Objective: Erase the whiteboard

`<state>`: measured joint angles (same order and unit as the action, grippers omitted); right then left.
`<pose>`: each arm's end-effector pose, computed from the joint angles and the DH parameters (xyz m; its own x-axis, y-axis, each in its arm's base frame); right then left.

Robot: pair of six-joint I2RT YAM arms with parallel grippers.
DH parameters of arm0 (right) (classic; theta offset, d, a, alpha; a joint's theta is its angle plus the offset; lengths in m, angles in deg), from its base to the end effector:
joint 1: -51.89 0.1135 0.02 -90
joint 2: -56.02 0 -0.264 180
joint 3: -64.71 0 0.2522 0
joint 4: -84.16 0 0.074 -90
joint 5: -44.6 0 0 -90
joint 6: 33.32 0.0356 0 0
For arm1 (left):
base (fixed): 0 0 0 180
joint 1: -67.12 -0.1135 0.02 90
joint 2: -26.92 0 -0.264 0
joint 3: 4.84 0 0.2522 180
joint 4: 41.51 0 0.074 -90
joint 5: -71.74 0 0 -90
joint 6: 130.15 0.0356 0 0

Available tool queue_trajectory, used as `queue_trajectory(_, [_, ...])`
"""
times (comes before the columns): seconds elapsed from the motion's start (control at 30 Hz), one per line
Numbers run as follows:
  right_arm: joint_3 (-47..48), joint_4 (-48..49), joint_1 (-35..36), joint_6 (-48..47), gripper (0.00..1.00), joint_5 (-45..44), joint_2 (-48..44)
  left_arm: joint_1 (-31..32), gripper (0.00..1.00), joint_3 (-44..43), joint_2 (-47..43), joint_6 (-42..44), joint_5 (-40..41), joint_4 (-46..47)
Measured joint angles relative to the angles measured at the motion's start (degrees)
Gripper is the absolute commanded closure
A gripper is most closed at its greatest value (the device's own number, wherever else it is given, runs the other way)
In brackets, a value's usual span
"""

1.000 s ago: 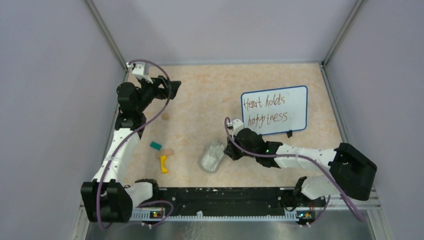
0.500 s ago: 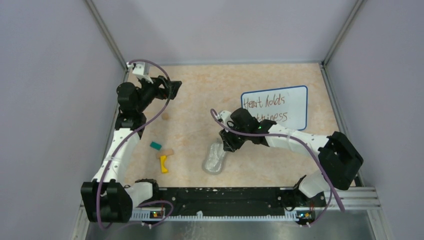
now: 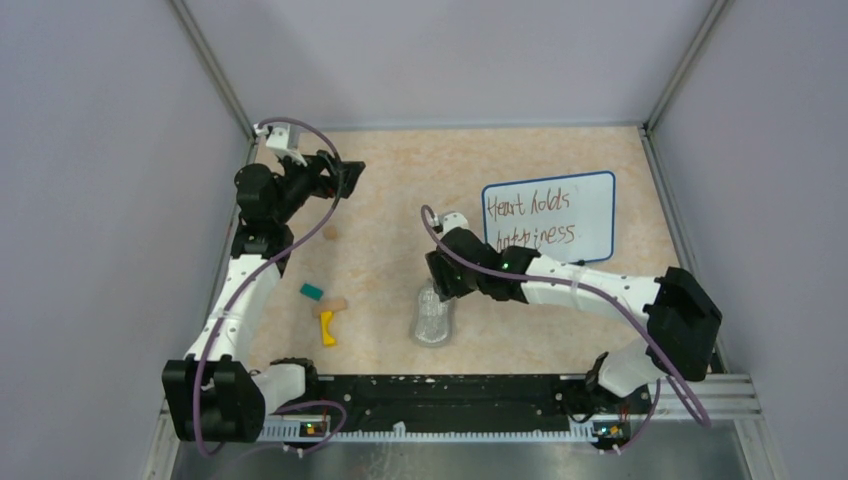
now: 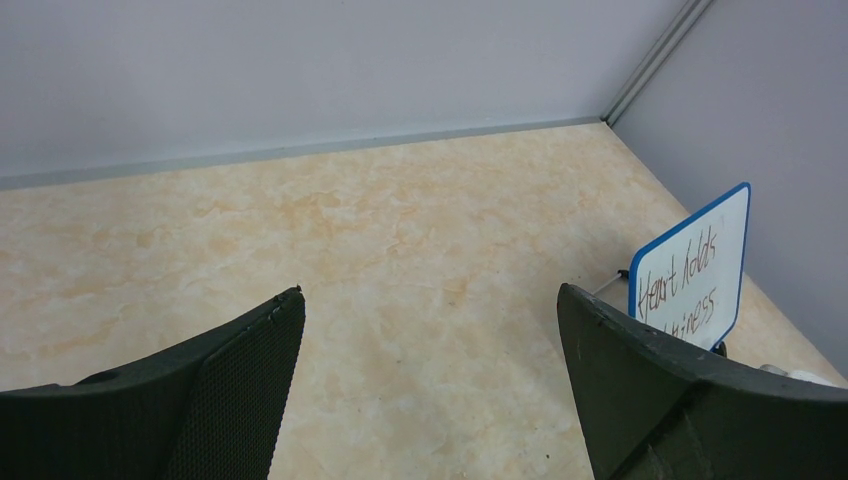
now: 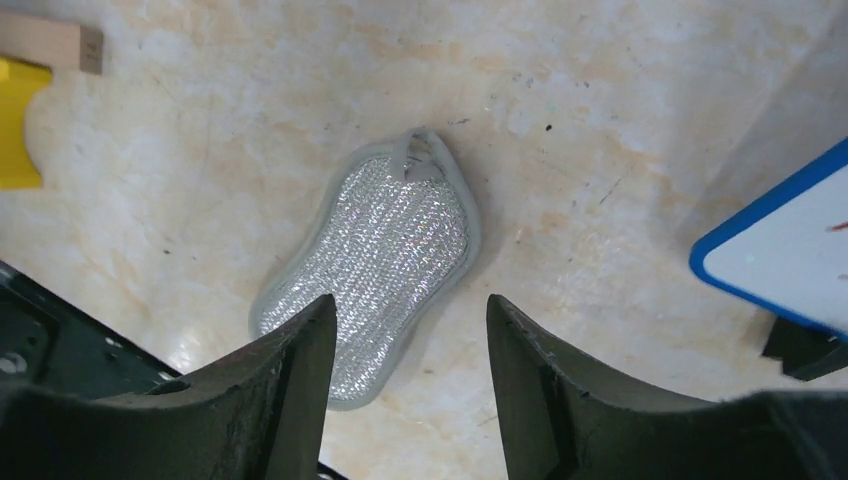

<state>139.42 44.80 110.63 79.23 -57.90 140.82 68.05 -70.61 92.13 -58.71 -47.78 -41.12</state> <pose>0.1701 0.2653 0.2496 -0.6562 -0.3595 -0.6635 -0.5521 0.8281 0.0974 0.2661 -0.0219 0.3574 -0.1456 -0.2747 -0.9505 0.4856 0.8172 -0.3105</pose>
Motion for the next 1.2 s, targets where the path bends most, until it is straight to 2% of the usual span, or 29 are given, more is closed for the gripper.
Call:
queue_trajectory(0.23, [-8.96,8.26,0.0,25.94,0.39,-1.99,-1.27,0.0,0.01,-0.02,0.42,-0.37,0.87,-0.07])
queue_trajectory(0.37, [-7.85,6.71,2.21,33.75,0.37,-4.5,1.16,0.0,0.01,0.0,0.59,-0.35,1.09,-0.07])
queue_trajectory(0.63, [10.47,-5.97,7.96,40.44,0.35,-11.98,17.03,0.07,0.01,-0.02,0.66,-0.37,1.05,-0.07])
queue_trajectory(0.83, [11.69,-12.83,9.03,42.45,0.34,-15.04,22.53,0.11,0.01,0.0,0.66,-0.39,1.03,-0.07])
queue_trajectory(1.03, [17.99,-17.49,10.1,41.55,0.33,-17.64,26.73,0.2,0.01,0.0,0.66,-0.39,1.03,-0.07])
queue_trajectory(1.13, [19.45,-18.67,10.99,41.51,0.24,-19.65,26.75,0.2,0.01,-0.02,0.66,-0.39,0.94,-0.07])
queue_trajectory(1.17, [19.78,-18.88,11.39,41.38,0.13,-20.24,26.75,0.2,0.01,0.0,0.66,-0.44,0.83,-0.07])
queue_trajectory(1.2, [19.91,-18.82,11.74,41.0,0.1,-20.65,26.73,0.2,0.01,-0.02,0.66,-0.5,0.81,-0.04])
